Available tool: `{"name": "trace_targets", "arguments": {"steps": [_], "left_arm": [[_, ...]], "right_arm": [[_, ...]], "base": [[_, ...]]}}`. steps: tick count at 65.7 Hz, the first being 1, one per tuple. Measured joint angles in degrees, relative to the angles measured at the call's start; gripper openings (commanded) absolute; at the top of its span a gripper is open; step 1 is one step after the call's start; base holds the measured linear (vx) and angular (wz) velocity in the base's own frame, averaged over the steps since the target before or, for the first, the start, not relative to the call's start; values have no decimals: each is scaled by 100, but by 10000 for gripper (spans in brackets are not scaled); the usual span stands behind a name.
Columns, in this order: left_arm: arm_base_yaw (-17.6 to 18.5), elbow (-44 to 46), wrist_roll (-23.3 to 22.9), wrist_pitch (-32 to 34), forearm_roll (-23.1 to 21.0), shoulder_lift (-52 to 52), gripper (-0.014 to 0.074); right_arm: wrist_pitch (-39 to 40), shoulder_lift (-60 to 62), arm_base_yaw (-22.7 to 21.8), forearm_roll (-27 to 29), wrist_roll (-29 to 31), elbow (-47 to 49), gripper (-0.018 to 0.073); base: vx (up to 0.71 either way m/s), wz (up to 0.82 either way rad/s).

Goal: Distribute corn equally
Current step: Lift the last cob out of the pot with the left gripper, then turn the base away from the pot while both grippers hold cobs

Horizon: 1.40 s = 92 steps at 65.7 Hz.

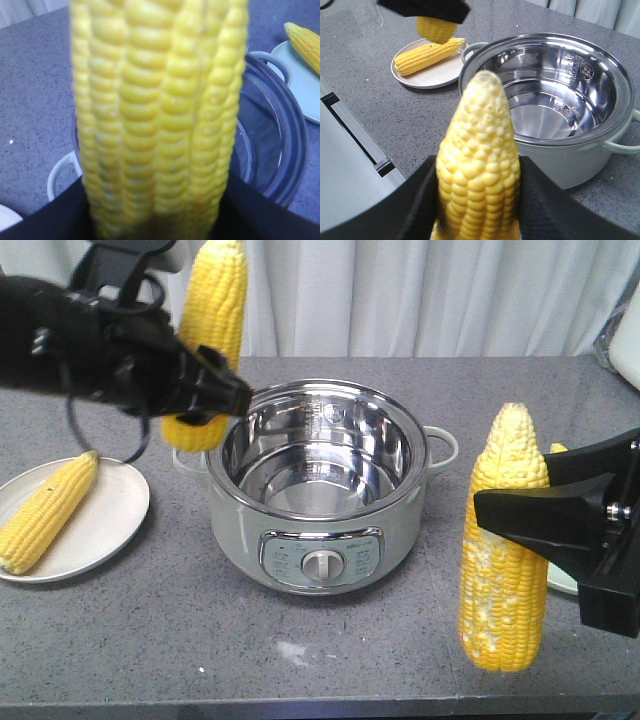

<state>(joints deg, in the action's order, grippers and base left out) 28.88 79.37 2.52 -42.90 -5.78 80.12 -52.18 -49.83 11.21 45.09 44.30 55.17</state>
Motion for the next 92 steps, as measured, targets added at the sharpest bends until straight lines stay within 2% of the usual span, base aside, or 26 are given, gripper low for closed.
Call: {"name": "trace_targets", "arguments": {"steps": [24,54,72,92], "left_arm": [[0,-1664,43,867,-17,-1683,287],[0,-3105,49,919,-159,-3115,287],[0,-3540,49,903,-183,-3751,286],[0,-3557,54,653,-32,-3825,286]], "right_arm": [[0,0,0,0,0,0,228],[0,0,0,0,0,0,228],[0,0,0,0,0,0,228],[0,0,0,0,0,0,228]], "base": [[0,0],[0,0],[0,0],[0,0]]}}
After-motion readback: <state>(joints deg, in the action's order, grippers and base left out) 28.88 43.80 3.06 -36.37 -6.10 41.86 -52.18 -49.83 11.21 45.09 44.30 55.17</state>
